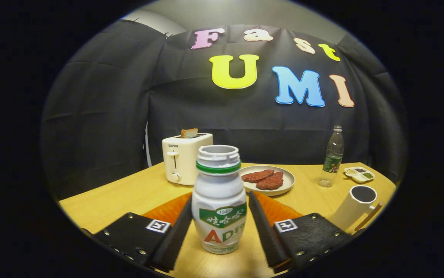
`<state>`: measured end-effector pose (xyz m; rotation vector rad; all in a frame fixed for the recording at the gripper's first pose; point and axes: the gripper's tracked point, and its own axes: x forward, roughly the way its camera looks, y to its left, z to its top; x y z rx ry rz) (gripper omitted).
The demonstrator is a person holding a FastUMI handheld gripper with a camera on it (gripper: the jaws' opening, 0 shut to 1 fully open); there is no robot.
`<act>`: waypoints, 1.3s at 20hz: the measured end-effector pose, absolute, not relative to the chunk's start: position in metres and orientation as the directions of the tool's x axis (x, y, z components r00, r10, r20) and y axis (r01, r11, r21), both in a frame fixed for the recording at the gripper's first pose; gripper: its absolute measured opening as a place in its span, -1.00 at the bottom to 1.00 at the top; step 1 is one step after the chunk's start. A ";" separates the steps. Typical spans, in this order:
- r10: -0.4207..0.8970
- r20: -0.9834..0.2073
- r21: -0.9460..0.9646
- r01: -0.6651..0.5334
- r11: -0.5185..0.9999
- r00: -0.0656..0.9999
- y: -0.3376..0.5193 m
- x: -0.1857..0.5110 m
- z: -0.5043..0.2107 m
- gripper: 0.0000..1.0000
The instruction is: Take the bottle from table, then pour the juice into the cup, finally place the bottle on the coaster
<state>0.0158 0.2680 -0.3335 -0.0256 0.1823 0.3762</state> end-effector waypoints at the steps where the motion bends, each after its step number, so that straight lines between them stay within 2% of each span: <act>1: 0.363 -0.189 -0.001 -0.370 0.929 0.912 0.269 0.017 -0.332 0.45; 6: 0.363 -0.225 0.059 -0.359 0.932 0.904 0.263 0.010 -0.322 0.32; 15: 0.266 -0.256 0.368 -0.161 0.916 0.929 0.205 0.023 -0.282 0.32; 21: 0.244 -0.287 0.618 -0.016 0.786 0.926 0.172 0.038 -0.287 0.32; 26: 0.207 -0.315 0.719 0.090 0.689 0.926 0.147 0.042 -0.296 0.31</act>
